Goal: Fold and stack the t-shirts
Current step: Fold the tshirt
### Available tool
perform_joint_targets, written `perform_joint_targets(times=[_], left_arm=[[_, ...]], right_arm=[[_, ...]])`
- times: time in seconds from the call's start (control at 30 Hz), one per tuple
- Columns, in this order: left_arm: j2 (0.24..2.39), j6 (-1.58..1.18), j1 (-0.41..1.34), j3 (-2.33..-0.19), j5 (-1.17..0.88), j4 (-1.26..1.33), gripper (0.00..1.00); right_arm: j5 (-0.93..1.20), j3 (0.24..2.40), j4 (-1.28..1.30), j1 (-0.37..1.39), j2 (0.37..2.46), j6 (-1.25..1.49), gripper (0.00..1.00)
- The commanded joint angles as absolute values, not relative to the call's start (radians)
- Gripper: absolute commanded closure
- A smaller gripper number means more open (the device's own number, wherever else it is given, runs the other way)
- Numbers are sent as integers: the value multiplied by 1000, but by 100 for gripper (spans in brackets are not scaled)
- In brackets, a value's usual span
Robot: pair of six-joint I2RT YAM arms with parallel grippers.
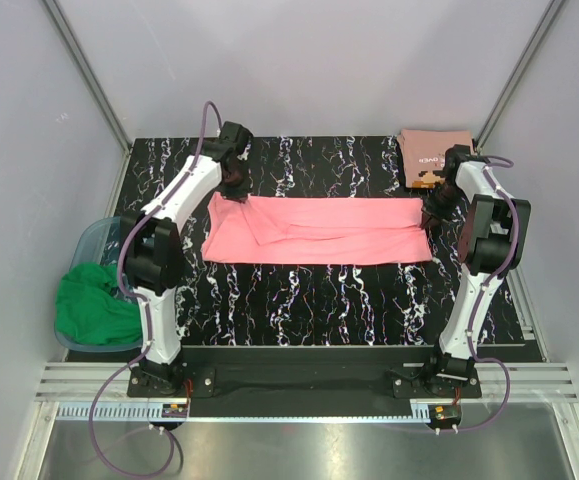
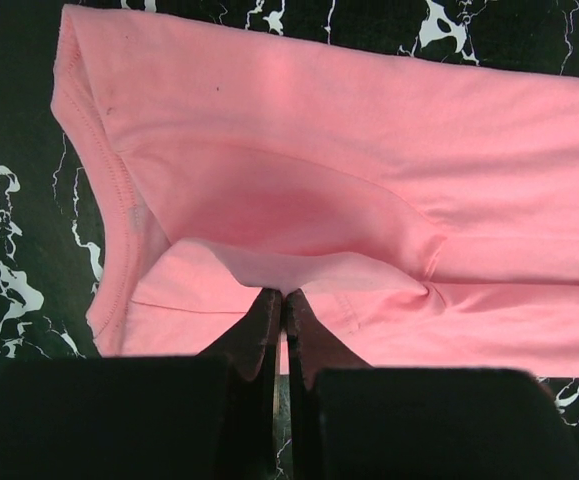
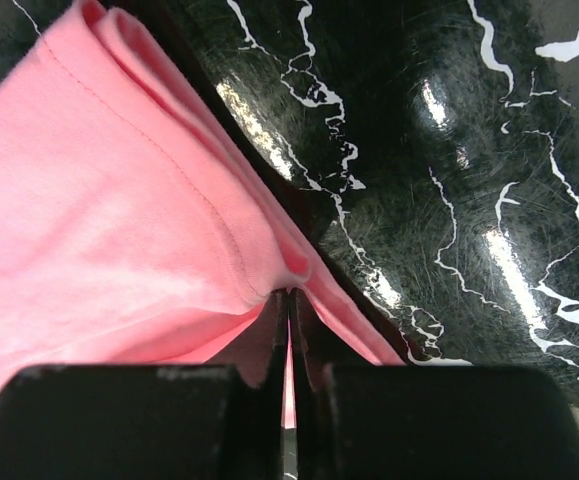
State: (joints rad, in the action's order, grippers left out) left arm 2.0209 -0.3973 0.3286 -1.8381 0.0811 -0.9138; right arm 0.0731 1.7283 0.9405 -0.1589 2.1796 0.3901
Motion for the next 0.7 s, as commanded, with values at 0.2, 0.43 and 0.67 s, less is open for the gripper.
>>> perform_joint_targets(times=[0.2,0.43,0.67], left_arm=[[2048,-416,313,-1922,77,-881,100],[2049,-433,301,-1934,84,-864,79],[2017,-426,299,-2019,-18,-877,59]], right_arm=[[83,1778,943,-150,2194,405,88],[32,1724,960,-152,2114,400,75],[-15,1726,995,-140,1970,342,52]])
